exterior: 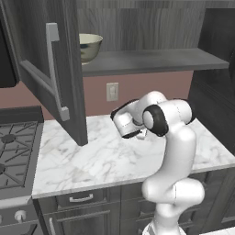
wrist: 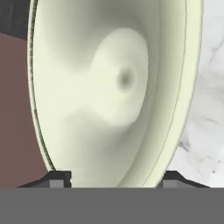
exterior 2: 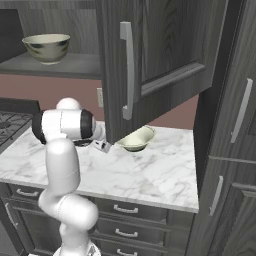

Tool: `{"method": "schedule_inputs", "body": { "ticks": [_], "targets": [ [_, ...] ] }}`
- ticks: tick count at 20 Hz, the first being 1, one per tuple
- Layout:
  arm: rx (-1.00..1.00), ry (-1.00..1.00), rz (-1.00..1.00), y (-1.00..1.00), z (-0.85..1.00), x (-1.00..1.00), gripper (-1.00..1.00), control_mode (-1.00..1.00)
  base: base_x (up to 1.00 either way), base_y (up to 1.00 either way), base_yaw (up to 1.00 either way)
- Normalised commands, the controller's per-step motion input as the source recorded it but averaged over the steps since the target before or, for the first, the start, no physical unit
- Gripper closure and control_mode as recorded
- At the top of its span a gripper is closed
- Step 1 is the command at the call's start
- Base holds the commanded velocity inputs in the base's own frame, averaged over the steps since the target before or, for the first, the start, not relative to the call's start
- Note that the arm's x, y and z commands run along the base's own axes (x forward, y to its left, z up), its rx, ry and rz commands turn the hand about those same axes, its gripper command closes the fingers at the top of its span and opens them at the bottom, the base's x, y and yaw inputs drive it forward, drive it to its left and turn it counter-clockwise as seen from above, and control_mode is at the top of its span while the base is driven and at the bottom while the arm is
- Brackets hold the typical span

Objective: Open the cabinet. Pick the bowls from the counter and place them in the cabinet. Then close the cabinet.

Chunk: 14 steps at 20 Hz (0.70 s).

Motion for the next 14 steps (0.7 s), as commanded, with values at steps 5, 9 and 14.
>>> {"method": "schedule_inputs", "body": {
  "ticks": [5, 9, 14],
  "targets": [
    [0.01, 0.00, 0.00, -0.06, -0.25, 0.03, 1.00, -1.00, 0.00, 0.00, 0.00],
    [0.04, 0.00, 0.00, -0.14, -0.27, 0.00, 1.00, -1.00, 0.00, 0.00, 0.00],
    [0.06, 0.03, 0.00, -0.03, -0.19, -0.01, 1.00, -1.00, 0.00, 0.00, 0.00]
  ]
}}
